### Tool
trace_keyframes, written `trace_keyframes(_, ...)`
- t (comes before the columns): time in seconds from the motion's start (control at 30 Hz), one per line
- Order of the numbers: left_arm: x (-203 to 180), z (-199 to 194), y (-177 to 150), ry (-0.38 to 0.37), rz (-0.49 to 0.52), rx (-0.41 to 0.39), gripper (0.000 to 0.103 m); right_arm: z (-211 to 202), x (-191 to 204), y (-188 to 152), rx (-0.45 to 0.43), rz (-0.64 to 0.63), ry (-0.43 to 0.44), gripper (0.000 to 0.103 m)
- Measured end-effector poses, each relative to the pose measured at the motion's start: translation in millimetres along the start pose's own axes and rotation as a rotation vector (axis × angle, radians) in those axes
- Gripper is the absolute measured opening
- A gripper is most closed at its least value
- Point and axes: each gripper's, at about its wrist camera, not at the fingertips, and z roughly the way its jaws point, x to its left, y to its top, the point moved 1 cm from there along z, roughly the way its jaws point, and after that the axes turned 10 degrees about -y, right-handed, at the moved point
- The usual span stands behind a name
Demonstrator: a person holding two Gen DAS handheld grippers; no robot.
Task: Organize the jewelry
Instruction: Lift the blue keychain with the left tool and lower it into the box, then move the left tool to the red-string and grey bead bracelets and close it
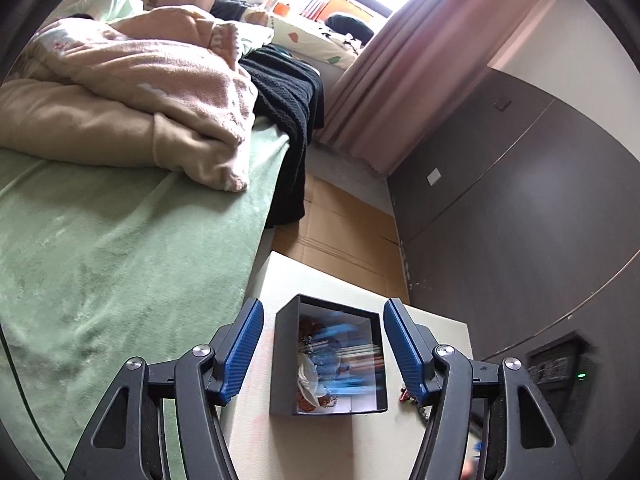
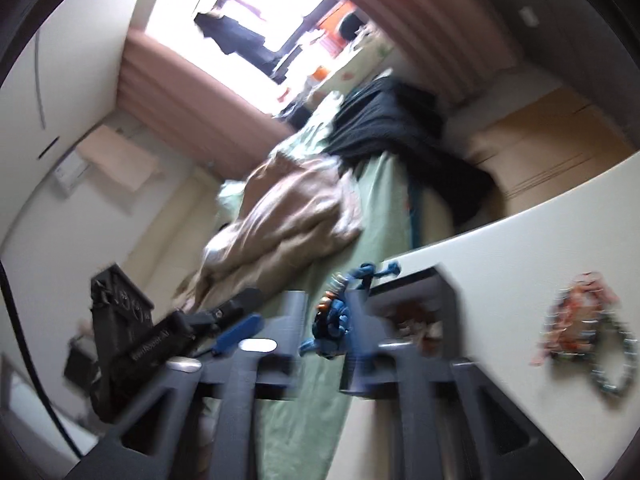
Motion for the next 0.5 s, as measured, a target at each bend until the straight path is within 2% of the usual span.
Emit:
trace_keyframes(0.07, 0.3, -1.3, -0.1, 0.001, 0.004, -0.002, 0.063, 24.2, -10.8, -8.2, 0.078, 0.045, -0.127, 0.073)
trace_keyframes(0.17, -2.7, -3.8, -1.1, 0.009, 0.019, -0.014, 0.063, 21.0, -18.7, -11.9, 0.075, 0.062, -0.142, 0.073)
trace_keyframes(0.33, -10.3, -2.5, -7.1, -0.01, 0.031, 0.001, 0.063, -8.3, -21.0, -7.8, 0.013, 0.034, -0.176, 0.073)
trace_keyframes(0.5, -20.8, -2.3, -13.4, -0.013, 0.047, -0.002, 0.063, -26.6, -31.0, -15.0, 0.017, 0.036, -0.214, 0.073)
